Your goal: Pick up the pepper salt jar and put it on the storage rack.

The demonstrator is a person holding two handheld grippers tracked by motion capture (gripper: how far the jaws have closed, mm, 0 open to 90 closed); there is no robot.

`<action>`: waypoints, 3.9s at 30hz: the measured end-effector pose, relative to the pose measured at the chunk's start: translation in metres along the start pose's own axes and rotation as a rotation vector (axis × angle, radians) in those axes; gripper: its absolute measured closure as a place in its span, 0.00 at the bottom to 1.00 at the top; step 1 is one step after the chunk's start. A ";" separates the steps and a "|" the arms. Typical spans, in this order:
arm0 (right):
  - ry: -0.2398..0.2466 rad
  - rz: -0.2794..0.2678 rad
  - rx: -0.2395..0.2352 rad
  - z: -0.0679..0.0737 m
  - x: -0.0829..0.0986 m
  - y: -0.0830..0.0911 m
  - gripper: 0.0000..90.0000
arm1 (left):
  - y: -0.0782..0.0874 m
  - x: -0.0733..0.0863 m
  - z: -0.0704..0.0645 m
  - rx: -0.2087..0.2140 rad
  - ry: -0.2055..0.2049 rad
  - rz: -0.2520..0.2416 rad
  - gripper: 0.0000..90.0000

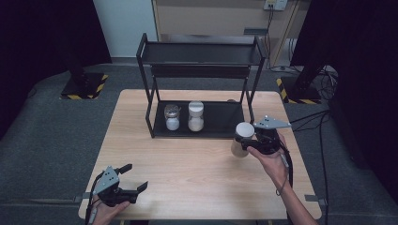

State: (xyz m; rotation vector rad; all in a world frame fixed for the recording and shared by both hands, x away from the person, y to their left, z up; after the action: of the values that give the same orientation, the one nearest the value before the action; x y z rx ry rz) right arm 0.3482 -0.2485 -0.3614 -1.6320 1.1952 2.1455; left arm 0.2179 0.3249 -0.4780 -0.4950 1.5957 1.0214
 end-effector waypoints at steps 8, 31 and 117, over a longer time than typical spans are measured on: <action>0.004 -0.002 0.002 -0.002 -0.017 -0.017 0.37 | 0.000 0.000 0.000 0.001 0.002 0.001 0.07; -0.018 0.008 0.055 -0.017 -0.056 -0.079 0.37 | 0.001 0.000 0.000 0.001 0.001 -0.001 0.07; 0.021 -0.131 0.008 -0.024 -0.058 -0.071 0.07 | 0.001 0.000 0.000 0.003 -0.005 -0.005 0.07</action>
State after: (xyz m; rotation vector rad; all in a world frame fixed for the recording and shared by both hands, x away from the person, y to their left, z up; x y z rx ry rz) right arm 0.4286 -0.2014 -0.3462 -1.6834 1.0694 2.0467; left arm 0.2166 0.3255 -0.4776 -0.4940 1.5910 1.0152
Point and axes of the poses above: each handheld gripper's, and its own axes: y roughly backward along the jaws, x roughly out of its underside, z roughly to its left, the point moved 6 cm from there along -y, roughly forward along the jaws, and after that the axes turned 7 degrees about -x, right-handed, at the moved point
